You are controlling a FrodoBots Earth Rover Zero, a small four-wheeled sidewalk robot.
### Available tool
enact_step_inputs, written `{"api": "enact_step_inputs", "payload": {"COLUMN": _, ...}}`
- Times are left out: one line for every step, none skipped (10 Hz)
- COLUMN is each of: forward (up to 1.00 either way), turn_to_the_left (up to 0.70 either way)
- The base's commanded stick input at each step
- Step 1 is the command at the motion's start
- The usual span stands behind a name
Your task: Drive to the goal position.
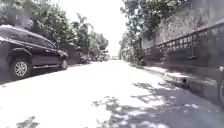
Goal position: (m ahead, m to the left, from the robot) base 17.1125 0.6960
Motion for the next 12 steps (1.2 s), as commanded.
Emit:
{"api": "enact_step_inputs", "payload": {"forward": 1.00, "turn_to_the_left": 0.00}}
{"api": "enact_step_inputs", "payload": {"forward": 1.00, "turn_to_the_left": 0.00}}
{"api": "enact_step_inputs", "payload": {"forward": 1.00, "turn_to_the_left": 0.00}}
{"api": "enact_step_inputs", "payload": {"forward": 1.00, "turn_to_the_left": 0.00}}
{"api": "enact_step_inputs", "payload": {"forward": 1.00, "turn_to_the_left": 0.00}}
{"api": "enact_step_inputs", "payload": {"forward": 1.00, "turn_to_the_left": 0.00}}
{"api": "enact_step_inputs", "payload": {"forward": 1.00, "turn_to_the_left": 0.00}}
{"api": "enact_step_inputs", "payload": {"forward": 1.00, "turn_to_the_left": 0.00}}
{"api": "enact_step_inputs", "payload": {"forward": 1.00, "turn_to_the_left": 0.00}}
{"api": "enact_step_inputs", "payload": {"forward": 1.00, "turn_to_the_left": 0.00}}
{"api": "enact_step_inputs", "payload": {"forward": 1.00, "turn_to_the_left": 0.00}}
{"api": "enact_step_inputs", "payload": {"forward": 1.00, "turn_to_the_left": 0.00}}
